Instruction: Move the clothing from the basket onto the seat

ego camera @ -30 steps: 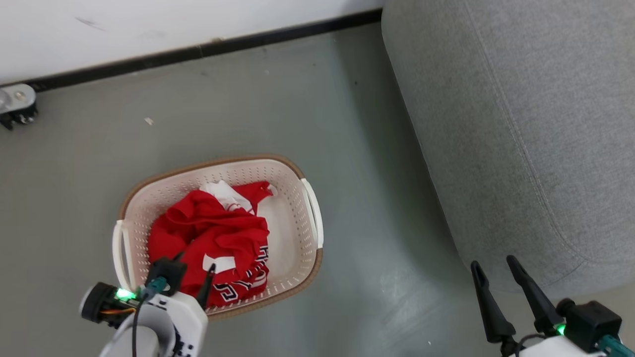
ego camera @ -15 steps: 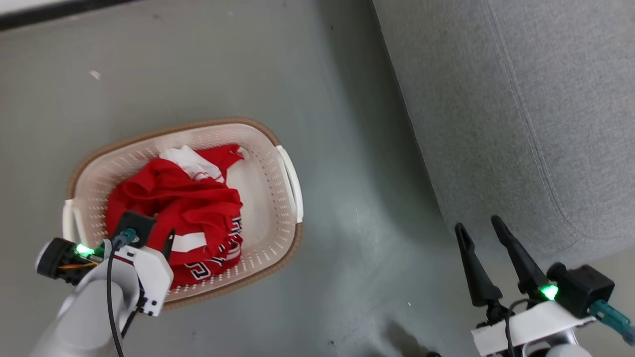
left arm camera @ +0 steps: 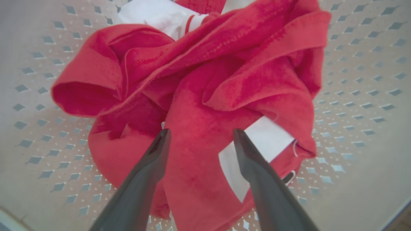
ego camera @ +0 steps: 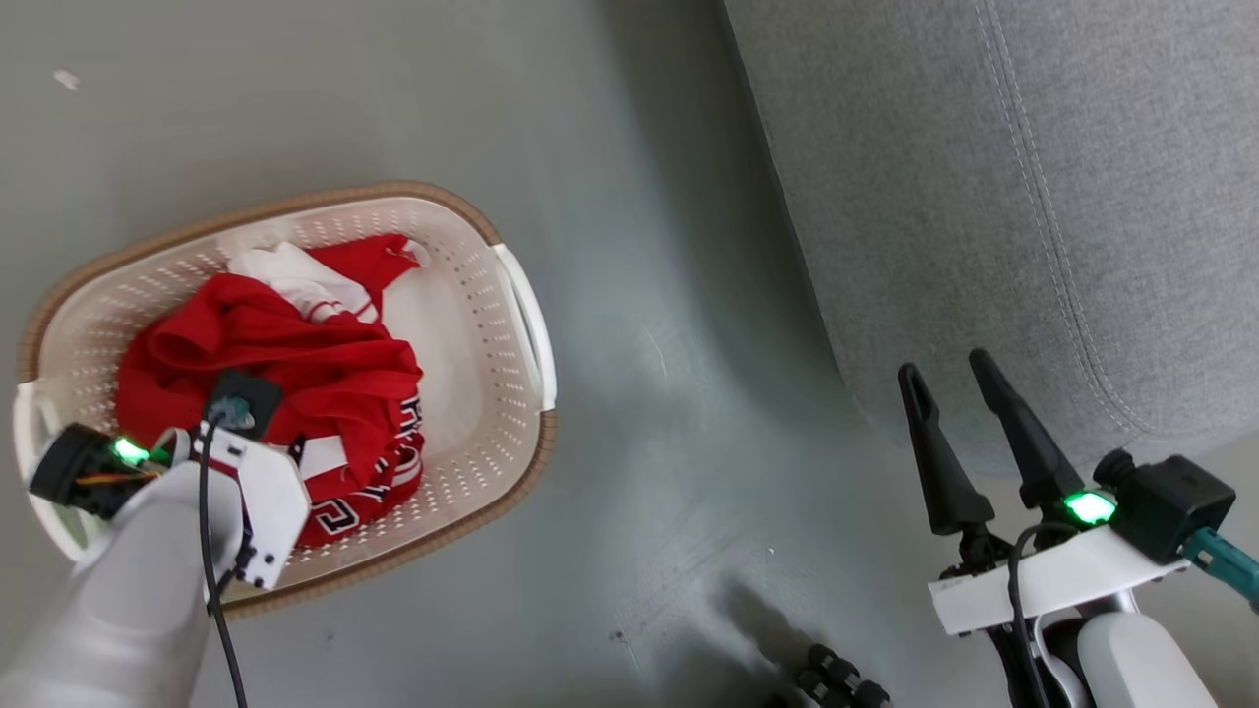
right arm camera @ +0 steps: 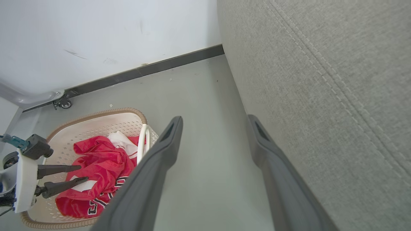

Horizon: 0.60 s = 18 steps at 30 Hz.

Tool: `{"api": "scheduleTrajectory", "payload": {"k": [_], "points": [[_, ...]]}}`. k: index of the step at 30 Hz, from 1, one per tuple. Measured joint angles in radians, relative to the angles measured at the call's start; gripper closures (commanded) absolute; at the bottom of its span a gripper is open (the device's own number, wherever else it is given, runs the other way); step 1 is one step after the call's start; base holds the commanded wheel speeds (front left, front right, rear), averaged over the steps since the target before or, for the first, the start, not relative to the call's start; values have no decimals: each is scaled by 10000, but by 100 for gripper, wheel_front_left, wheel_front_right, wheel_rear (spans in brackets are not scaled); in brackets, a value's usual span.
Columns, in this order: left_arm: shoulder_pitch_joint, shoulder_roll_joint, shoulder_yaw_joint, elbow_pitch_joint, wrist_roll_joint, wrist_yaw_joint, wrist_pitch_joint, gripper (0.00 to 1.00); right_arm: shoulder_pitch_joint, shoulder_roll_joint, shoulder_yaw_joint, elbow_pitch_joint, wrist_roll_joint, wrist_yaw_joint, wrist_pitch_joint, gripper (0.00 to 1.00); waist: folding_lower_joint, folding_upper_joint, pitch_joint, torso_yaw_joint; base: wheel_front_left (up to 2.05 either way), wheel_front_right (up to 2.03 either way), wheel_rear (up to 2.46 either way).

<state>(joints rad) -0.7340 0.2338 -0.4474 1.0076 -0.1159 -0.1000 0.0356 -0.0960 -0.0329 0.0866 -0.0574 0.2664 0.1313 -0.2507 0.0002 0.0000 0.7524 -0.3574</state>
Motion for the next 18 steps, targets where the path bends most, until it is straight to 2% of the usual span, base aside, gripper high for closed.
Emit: {"api": "scheduleTrajectory", "payload": {"k": [5, 8, 18], "points": [[-350, 123, 59, 150, 10, -10, 94, 0, -281, -2, 178, 17, 205, -2, 0, 0, 0, 0, 250, -162, 0, 0, 0], [-538, 203, 100, 364, 0, -17, 299, 0, -385, 2, 203, -13, 1484, 0, 0, 0, 0, 0, 416, -278, 0, 0, 0], [-964, 238, -188, 890, 121, -84, 874, 0, -948, 2, 284, -77, 1522, -2, 0, 0, -1, 0, 874, -649, 0, 0, 0]]}}
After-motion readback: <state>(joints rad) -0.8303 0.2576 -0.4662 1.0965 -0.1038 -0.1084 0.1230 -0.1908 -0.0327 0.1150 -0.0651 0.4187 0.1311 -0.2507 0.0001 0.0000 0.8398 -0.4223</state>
